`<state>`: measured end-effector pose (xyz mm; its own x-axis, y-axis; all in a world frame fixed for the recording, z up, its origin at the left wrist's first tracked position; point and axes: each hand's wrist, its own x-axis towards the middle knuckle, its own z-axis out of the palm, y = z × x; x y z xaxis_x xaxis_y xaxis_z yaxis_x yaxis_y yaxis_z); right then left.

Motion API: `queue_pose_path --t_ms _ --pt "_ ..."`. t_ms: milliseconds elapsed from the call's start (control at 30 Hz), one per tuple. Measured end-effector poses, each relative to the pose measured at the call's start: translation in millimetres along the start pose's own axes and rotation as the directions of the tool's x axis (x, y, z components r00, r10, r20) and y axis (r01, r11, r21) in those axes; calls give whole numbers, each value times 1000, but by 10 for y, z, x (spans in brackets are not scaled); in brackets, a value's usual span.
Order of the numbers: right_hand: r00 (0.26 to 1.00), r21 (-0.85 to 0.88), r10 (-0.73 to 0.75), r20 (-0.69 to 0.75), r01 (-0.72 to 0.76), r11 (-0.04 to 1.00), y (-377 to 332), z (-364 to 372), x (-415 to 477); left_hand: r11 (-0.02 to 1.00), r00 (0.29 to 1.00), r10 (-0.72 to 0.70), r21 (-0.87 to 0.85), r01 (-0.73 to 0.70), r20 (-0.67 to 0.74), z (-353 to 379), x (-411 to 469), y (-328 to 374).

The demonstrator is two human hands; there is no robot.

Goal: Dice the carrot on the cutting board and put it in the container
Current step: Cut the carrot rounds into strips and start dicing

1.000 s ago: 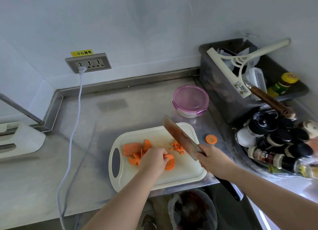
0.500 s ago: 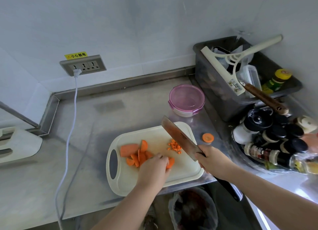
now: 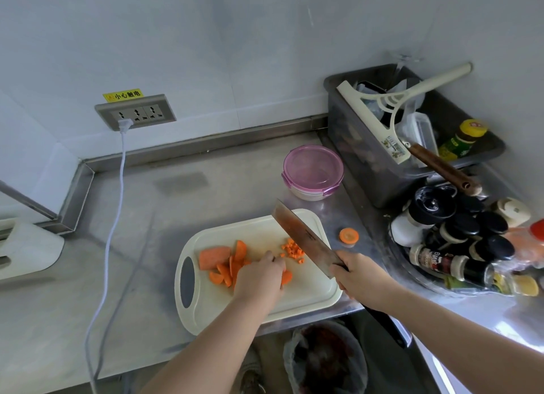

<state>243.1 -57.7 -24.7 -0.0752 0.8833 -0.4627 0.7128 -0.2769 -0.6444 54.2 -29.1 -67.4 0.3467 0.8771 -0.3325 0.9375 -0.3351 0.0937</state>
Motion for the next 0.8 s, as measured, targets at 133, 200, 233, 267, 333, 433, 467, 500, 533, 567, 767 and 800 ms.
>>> queue_pose_path --t_ms 133,200,233,267,333,433,467,500,533,567,767,800 --pt "1000 47 24 8 -25 999 7 21 12 990 995 96 100 -95 -4 -88 38 -83" --pt "999 53 39 20 -40 998 -8 59 26 992 996 90 90 -89 -1 -107 32 -135" --pt "999 49 48 26 -49 998 -15 87 35 995 997 77 69 -78 8 -101 25 -166" --pt "998 43 53 33 -55 998 -23 118 46 997 998 66 47 -67 15 -85 20 -194" --pt "997 26 65 44 -66 997 -35 185 72 998 998 55 16 -56 17 -48 13 -221" --pt "995 -6 80 52 -80 997 -50 243 107 999 999 36 22 -36 21 -29 23 -164" --pt "995 -10 82 49 -82 997 -48 246 119 999 999 30 35 -31 18 -23 39 -136" --pt "995 -12 85 45 -85 996 -43 241 128 999 1000 23 46 -23 7 -22 55 -106" --pt "995 -16 86 40 -86 996 -36 231 137 999 1000 12 49 -12 3 -19 70 -85" --pt "995 -21 89 37 -88 996 -30 216 144 999 1000 5 45 -5 -3 -17 81 -68" --pt "994 15 94 53 -95 995 -77 188 135 989 997 78 124 -77 -5 -67 59 -155" --pt "994 17 90 56 -91 996 -89 212 135 987 997 82 143 -79 -14 -65 54 -187"
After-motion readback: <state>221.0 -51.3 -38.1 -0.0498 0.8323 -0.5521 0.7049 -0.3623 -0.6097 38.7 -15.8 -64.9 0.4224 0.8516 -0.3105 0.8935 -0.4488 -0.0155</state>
